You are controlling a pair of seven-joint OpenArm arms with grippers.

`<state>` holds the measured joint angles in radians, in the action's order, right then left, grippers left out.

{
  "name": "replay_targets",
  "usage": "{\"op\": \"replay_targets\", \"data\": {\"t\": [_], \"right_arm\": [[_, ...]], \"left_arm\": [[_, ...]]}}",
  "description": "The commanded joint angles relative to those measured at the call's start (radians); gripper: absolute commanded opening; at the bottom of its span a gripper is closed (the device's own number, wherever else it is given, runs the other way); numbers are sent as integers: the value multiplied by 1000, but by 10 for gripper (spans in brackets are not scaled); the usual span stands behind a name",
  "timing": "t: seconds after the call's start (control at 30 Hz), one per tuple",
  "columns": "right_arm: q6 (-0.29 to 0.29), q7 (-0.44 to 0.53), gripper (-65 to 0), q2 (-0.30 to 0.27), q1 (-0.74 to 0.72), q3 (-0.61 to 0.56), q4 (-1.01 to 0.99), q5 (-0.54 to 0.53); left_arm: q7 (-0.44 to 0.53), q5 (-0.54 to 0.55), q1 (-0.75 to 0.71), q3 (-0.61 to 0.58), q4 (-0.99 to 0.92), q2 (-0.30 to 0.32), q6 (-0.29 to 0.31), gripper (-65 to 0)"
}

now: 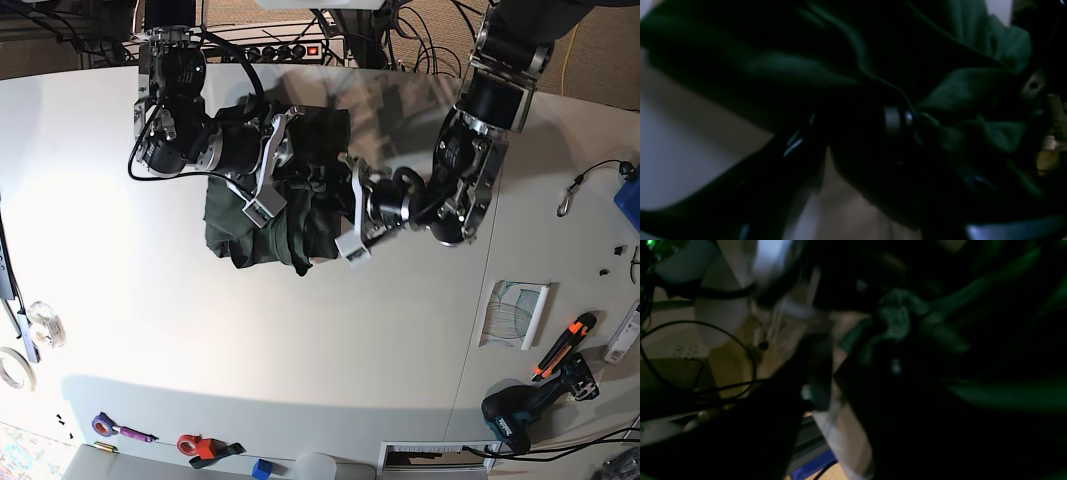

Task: Layout the t-shirt on the table in an organized manner, then fold the t-shirt properly
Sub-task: 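Grasp the green bundle's sides with both grippers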

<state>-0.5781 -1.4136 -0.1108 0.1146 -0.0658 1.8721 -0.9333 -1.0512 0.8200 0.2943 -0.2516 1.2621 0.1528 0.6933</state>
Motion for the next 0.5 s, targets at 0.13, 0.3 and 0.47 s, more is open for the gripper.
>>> {"op": "replay_targets", "data": {"t": [0.13, 0.3, 0.47], "right_arm": [[-47, 17, -399, -3, -13, 2, 19, -137], [-108, 17, -399, -3, -50, 2, 20, -240], [-107, 17, -419, -3, -130, 2, 19, -116]], "left_arm": [[-17, 39, 88, 78, 16, -2, 5, -402], [-107, 134, 150, 180, 16, -2, 5, -402], [-186, 318, 173, 263, 16, 0, 5, -448]]}}
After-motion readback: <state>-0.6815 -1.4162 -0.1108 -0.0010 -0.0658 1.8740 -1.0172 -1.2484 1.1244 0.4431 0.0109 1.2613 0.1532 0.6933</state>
